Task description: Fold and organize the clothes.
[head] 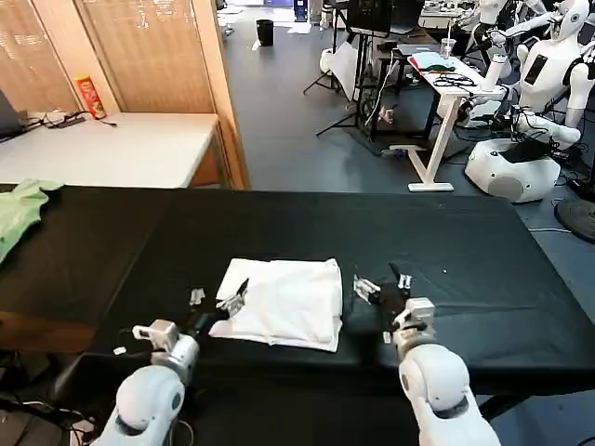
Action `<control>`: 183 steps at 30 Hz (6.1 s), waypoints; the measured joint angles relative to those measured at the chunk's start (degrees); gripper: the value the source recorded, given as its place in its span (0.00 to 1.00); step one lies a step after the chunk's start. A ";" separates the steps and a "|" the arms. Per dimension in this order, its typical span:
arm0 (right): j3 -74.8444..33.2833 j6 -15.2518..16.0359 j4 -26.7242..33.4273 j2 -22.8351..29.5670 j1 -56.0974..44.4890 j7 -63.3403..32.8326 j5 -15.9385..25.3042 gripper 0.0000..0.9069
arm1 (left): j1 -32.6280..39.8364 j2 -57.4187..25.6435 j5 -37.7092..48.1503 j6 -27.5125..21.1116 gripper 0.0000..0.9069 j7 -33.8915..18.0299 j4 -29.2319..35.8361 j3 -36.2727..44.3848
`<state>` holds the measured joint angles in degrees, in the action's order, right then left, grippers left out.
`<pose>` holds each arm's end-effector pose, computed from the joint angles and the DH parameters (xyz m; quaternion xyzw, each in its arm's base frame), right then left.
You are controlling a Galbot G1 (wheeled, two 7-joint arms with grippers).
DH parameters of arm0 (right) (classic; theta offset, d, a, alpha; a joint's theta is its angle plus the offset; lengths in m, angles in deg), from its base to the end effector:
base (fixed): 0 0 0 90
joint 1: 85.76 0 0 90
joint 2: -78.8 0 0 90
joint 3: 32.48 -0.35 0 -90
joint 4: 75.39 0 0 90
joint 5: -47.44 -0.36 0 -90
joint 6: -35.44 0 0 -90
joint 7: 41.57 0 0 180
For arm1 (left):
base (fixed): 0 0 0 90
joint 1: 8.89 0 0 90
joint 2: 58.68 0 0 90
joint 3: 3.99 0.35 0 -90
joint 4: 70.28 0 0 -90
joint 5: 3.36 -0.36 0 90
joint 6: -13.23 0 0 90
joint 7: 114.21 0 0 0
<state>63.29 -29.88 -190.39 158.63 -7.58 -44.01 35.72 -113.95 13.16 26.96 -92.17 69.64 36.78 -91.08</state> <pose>0.2767 -0.0026 -0.2628 0.0703 -0.9911 -0.0115 0.1129 0.2702 0.0596 -0.3188 -0.1170 -0.9776 0.1128 0.1339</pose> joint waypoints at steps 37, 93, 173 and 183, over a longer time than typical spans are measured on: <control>-2.12 -0.92 -3.67 0.28 -3.81 0.35 0.82 0.97 | 0.88 -7.23 -3.53 -6.49 0.00 -2.48 1.88 -8.38; 18.08 7.08 15.89 8.98 10.25 -0.97 -14.96 0.57 | -2.08 -8.22 -20.66 8.30 0.97 -2.35 14.74 4.79; -12.48 -21.39 -24.51 -6.61 -48.90 -14.33 1.75 0.97 | -39.12 -12.62 -7.44 8.19 0.97 -15.34 27.15 -5.06; -12.02 -21.37 -25.29 -5.57 -53.18 -14.97 1.68 0.97 | -38.86 -13.16 -7.32 5.21 0.97 -15.42 28.58 -5.31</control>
<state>51.27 -51.25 -215.68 153.06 -60.76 -58.98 37.40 -152.82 0.00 19.64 -86.97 54.21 65.36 -96.39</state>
